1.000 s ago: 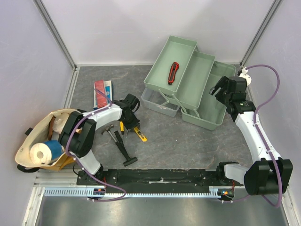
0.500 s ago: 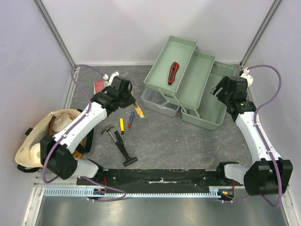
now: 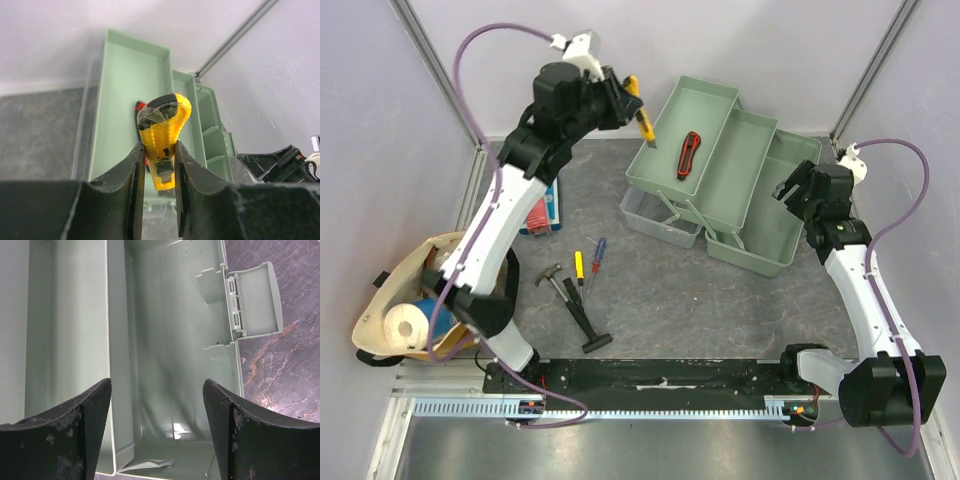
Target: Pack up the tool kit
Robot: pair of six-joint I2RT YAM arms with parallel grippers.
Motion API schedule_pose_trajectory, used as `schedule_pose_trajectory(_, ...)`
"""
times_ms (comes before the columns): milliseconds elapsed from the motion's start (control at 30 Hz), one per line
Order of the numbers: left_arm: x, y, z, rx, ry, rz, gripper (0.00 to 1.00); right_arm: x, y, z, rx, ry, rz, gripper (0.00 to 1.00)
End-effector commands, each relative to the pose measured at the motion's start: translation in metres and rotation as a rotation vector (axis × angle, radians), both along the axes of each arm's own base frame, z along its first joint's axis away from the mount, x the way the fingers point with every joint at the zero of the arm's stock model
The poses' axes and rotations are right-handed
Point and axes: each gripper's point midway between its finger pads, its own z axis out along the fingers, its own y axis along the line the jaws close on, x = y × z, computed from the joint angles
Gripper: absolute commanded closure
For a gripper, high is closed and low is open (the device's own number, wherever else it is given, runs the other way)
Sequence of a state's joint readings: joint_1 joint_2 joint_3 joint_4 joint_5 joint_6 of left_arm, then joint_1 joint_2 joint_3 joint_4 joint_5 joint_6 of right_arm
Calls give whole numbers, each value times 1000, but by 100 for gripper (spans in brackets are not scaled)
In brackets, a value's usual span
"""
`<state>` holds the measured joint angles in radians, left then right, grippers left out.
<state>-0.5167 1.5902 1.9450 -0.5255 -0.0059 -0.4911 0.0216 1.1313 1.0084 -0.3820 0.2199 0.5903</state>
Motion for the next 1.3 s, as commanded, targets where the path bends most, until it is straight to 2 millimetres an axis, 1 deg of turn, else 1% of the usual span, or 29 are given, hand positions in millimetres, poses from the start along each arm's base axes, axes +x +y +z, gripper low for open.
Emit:
schedule_pose_trajectory(0,27,-42,-32,140,18,-212,98,-3,-9,18,-28,-46,-30,19)
schedule_pose_trajectory(33,29,-49,-31,125,27,-243,98,-4,-8,18,-29,-44,-27,19)
schedule_pose_trajectory(133,37,-71,-44,78,102,-313,98,-6,-10,20,-32,-47,-35,19)
schedule_pose_trajectory(200,39,-79,-56,65,140,-348,98,-6,-11,20,-32,-48,-40,19)
schedule_pose_trajectory(300,40,-85,-72,79,164,-388,98,-7,-11,19,-29,-47,-41,19)
schedule_pose_trajectory(400,46,-87,-87,133,150,-413,98,-8,-11,16,-27,-40,-43,19)
schedule_pose_trajectory(500,56,-87,-103,145,158,-434,98,-6,-10,14,-19,-36,-38,19)
schedule_pose_trajectory(600,72,-81,-122,123,203,-440,96,-6,-9,15,-17,-35,-33,19)
schedule_pose_trajectory(700,84,-77,-141,80,257,-448,94,-5,-6,15,-7,-36,-24,20)
schedule_pose_trajectory(800,93,-79,-154,45,291,-459,92,-4,-3,13,6,-31,-10,20)
schedule_pose_trajectory(900,104,-79,-162,37,293,-439,86,-2,0,16,16,-34,2,20)
schedule_pose_trajectory(967,109,-78,-163,40,286,-418,78,0,1,20,20,-42,4,20)
schedule_pose_trajectory(1000,112,-76,-162,36,287,-393,75,0,0,21,17,-45,2,20)
schedule_pose_trajectory(1067,121,-68,-158,7,299,-322,61,1,-1,23,17,-50,-5,19)
schedule_pose_trajectory(1133,123,-66,-145,-36,288,-315,58,2,-2,25,16,-55,-10,19)
schedule_pose_trajectory(1167,122,-65,-134,-51,271,-310,52,2,-1,26,18,-57,-9,19)
schedule_pose_trajectory(1267,117,-64,-110,-66,219,-317,40,3,0,24,22,-51,-6,19)
